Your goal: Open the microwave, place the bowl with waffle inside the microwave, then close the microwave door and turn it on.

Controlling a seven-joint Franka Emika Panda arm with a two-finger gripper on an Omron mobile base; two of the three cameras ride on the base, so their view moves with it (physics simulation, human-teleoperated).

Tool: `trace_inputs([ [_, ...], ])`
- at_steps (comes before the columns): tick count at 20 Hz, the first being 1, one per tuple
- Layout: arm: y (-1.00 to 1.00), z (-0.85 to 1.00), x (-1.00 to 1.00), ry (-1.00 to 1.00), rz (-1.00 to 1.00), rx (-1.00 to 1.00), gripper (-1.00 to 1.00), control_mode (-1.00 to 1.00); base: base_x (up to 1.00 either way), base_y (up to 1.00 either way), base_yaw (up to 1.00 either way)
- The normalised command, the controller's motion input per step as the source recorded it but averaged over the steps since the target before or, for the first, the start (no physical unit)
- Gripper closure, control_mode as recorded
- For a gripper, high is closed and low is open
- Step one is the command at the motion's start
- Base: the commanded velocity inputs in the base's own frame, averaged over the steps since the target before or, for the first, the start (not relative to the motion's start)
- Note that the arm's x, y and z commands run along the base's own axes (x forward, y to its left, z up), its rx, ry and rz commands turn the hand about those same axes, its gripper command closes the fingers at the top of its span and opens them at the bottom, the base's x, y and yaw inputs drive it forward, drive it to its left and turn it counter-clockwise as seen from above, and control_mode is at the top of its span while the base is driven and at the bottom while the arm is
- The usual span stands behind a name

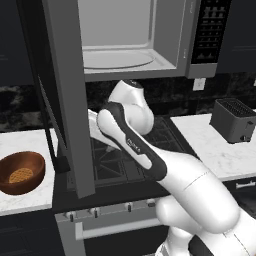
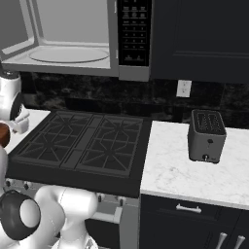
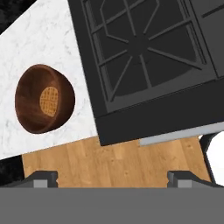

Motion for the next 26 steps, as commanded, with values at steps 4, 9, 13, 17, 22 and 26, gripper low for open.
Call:
trace_inputs([
  [4, 0.53, -0.46, 0.14, -0.03, 0.13, 0.0, -1.0, -1.0, 0.0, 0.0, 0.0],
  [9, 0.41, -0.36, 0.18, -0.09, 0.29, 0.0, -1.0, -1.0, 0.0, 0.0, 0.0],
  [13, 0.44, -0.19, 0.29, -0.07, 0.29, 0.0, -1.0, -1.0, 0.0, 0.0, 0.0],
  [17, 0.52, -0.18, 0.34, -0.15, 0.22, 0.0, -1.0, -1.0, 0.0, 0.0, 0.0],
  [22, 0.51, -0.19, 0.19, -0.17, 0.08, 0.0, -1.0, -1.0, 0.0, 0.0, 0.0],
  [26, 0.32, -0.26, 0.21, -0.05, 0.0, -0.03, -1.0, -1.0, 0.0, 0.0, 0.0],
])
